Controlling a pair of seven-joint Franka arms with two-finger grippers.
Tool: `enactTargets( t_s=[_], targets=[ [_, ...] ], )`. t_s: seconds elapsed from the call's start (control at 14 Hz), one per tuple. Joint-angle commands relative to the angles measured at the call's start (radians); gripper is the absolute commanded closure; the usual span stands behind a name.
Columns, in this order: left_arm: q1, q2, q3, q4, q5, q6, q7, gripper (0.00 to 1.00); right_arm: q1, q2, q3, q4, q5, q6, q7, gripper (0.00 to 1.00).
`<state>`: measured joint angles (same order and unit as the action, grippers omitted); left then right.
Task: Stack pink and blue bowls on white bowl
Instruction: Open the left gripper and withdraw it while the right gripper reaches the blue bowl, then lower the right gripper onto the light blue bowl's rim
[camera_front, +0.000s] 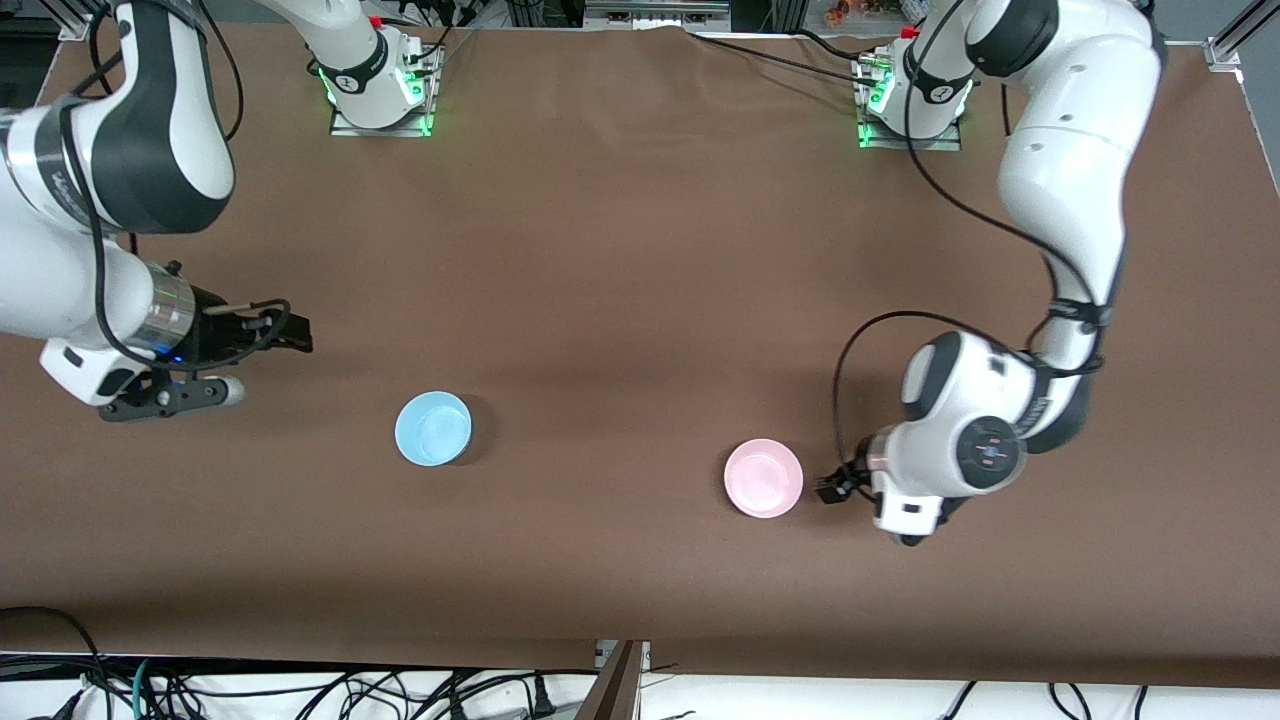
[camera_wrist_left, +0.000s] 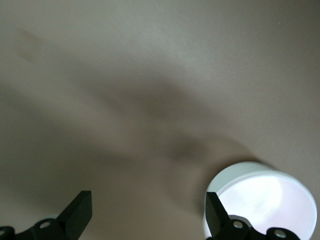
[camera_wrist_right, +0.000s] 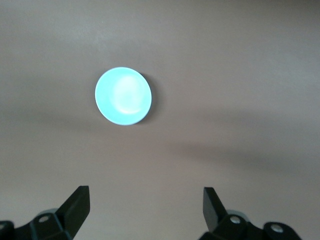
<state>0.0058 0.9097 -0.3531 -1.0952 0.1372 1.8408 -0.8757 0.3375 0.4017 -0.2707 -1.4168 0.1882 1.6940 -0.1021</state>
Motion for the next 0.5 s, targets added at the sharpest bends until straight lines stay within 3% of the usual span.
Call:
enactTargets(
  t_s=[0.0,0.21,0.43],
  targets=[
    [0.032,-0.142,0.0,0.01,-0.011,-0.182,0.198,0.0,0.001,0.109,0.004,0.013,0.027,0.103,-0.007,0.0],
    [0.095,-0.273,0.011,0.024,-0.005,-0.277,0.432,0.0,0.026,0.199,0.007,-0.034,0.028,0.283,-0.005,0.01],
    [0.225,-0.371,0.009,0.006,-0.002,-0.291,0.665,0.0,0.044,0.206,0.008,-0.219,0.028,0.508,-0.007,0.01]
  ],
)
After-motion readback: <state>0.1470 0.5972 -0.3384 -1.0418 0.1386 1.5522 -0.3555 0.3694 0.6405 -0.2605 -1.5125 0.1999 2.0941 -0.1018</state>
